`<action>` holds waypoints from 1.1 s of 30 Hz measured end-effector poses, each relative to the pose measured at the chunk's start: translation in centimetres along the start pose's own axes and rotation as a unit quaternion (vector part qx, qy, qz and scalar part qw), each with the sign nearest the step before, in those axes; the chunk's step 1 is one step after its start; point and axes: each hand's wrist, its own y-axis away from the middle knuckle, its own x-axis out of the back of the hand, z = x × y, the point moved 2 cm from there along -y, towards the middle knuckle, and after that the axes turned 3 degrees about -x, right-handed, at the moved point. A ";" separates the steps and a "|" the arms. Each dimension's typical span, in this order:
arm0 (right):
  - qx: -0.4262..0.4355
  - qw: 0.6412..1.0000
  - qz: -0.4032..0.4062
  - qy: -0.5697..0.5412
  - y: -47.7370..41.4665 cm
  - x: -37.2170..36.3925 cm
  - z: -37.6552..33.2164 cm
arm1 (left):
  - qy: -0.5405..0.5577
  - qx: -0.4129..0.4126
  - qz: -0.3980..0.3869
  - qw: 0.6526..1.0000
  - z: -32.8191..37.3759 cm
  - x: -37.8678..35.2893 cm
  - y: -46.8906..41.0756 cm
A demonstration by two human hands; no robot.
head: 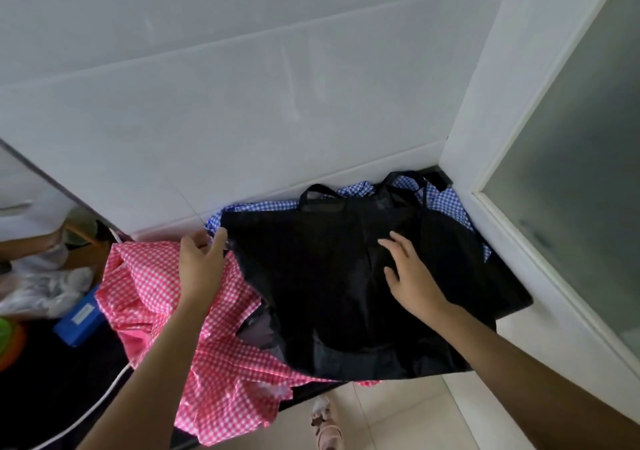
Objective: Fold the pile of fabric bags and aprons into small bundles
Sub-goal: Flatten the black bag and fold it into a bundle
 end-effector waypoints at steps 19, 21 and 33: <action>0.034 0.988 -0.016 0.147 12.9 -7.1 0.0 | -0.258 -0.343 -0.069 0.900 -4.0 -3.5 15.9; 0.027 0.988 -0.017 0.151 13.1 -7.9 0.2 | -0.269 -0.294 -0.098 0.912 -4.9 -4.0 15.4; 0.035 0.970 -0.109 0.213 13.1 -7.1 1.2 | -0.069 0.068 -0.023 0.995 -6.0 -1.7 11.7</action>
